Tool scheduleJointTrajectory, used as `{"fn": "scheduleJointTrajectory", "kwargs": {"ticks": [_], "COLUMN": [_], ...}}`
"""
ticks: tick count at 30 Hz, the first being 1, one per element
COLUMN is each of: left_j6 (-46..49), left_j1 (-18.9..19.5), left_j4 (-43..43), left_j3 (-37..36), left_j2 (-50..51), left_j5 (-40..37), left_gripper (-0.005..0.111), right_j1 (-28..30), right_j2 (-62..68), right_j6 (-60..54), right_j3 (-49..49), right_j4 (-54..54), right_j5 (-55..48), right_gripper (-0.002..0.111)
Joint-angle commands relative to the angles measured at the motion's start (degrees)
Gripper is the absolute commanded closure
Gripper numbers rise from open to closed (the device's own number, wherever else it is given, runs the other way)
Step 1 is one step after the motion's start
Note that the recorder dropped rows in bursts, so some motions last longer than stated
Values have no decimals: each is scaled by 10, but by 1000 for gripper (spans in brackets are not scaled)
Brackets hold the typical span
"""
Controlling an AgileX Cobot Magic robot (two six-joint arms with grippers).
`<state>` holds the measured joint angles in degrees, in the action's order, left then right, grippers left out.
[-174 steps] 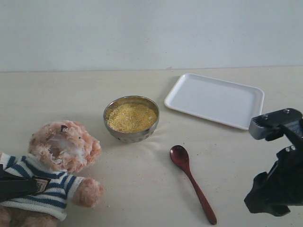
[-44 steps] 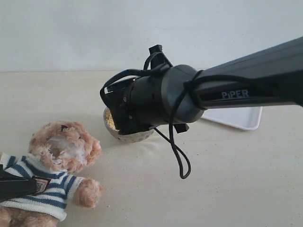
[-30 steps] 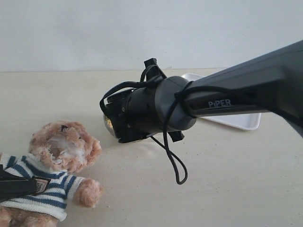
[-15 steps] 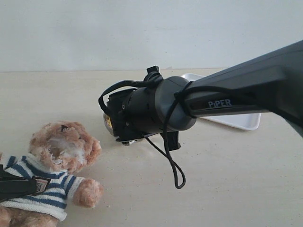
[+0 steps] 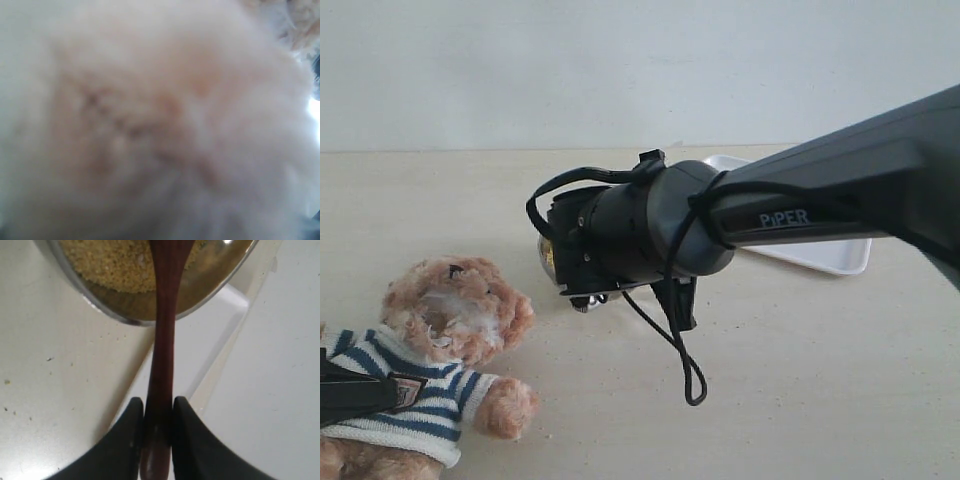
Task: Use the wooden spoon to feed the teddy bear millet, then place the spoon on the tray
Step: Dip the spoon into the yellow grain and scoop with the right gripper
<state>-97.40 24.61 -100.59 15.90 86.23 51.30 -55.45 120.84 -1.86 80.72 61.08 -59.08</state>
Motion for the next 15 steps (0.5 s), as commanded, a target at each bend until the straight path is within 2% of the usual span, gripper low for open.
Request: {"fn": "scheduleJointTrajectory", "kwargs": {"ticks": [1,6,15], "left_j6": [2,2,2], "left_j1": [2,2,2], "left_j4": [6,6,6], "left_j3": [-2,-2,-2], "left_j2": [-5,-5,-5], "left_j5": [11,11,11], "left_gripper": [100,100,100], "right_j1": [6,12,25], "right_j2": [-2,-2,-2], "right_j6": [12,-7,-16], "right_j3": [36,90,101], "right_j4": [-45,-115,-137], "right_j5": [-5,-9,-46], "right_gripper": [107,107,107]}}
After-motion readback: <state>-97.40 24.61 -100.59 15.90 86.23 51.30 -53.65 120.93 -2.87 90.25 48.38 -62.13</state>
